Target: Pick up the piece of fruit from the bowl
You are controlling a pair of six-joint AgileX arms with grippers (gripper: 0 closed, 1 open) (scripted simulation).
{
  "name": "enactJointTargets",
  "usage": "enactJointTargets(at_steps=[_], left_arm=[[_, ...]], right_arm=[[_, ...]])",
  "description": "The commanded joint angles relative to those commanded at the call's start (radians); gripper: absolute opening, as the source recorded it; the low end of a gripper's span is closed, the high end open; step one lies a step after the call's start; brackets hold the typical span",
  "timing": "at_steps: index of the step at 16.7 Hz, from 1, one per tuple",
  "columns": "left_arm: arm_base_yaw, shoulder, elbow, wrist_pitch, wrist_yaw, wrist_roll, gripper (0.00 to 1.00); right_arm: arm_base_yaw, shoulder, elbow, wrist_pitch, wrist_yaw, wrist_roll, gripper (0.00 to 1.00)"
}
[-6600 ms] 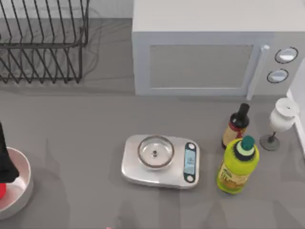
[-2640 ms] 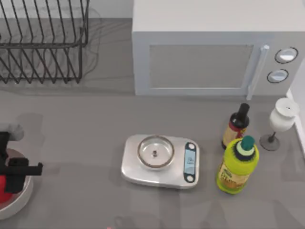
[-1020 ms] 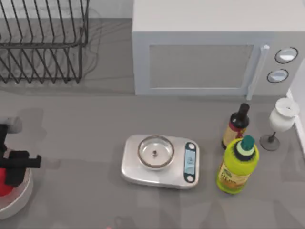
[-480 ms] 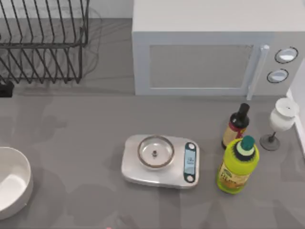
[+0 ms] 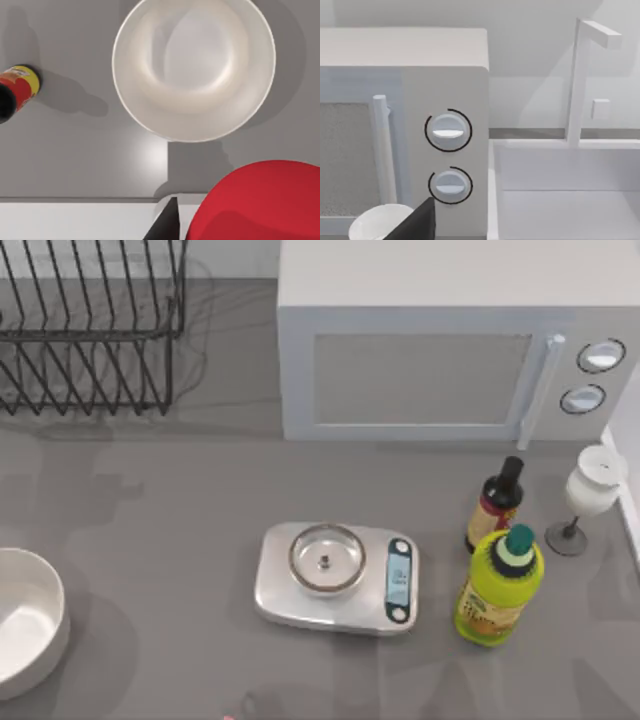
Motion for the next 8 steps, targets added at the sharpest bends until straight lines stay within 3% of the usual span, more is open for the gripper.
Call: enactJointTargets(at_steps=[5,8], left_arm=[[-0.011,0.018,0.002,0.013,-0.001,-0.013,0.0],[-0.11,0.115,0.018,0.081,0.0,-0.112,0.0]], right_arm=[[0.0,0.0,0.0,0.0,0.0,0.0,1.0],[0.0,0.0,0.0,0.0,0.0,0.0,1.0]])
